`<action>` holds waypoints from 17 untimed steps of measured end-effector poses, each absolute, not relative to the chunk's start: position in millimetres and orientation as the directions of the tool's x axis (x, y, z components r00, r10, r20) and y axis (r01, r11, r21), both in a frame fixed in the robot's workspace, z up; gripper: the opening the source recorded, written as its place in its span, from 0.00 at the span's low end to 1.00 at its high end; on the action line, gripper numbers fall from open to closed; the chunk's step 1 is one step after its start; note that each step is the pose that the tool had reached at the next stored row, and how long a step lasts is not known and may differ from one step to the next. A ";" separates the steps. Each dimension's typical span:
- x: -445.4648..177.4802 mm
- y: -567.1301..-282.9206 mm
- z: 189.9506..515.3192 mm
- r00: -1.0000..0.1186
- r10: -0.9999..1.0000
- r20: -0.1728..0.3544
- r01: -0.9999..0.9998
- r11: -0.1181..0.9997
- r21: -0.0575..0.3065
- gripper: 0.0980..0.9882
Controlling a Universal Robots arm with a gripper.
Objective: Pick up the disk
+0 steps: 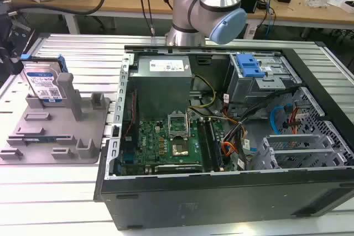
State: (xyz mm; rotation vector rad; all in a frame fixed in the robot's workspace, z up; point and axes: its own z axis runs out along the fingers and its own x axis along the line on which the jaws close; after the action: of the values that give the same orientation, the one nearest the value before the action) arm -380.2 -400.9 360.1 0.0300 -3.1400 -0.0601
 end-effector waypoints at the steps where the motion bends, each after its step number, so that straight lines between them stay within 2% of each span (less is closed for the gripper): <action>1: -380.2 -401.0 360.1 -1.000 -0.019 0.001 -0.019 0.999 0.038 0.01; 5: -380.2 -401.0 360.0 -0.999 -0.044 -0.001 -0.044 0.998 0.038 0.01; 17: -380.2 -400.9 359.2 -0.914 -0.406 -0.001 -0.406 0.913 0.038 0.01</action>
State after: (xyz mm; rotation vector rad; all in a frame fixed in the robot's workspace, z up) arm -380.2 -400.9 359.2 0.6504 -3.0656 -0.0584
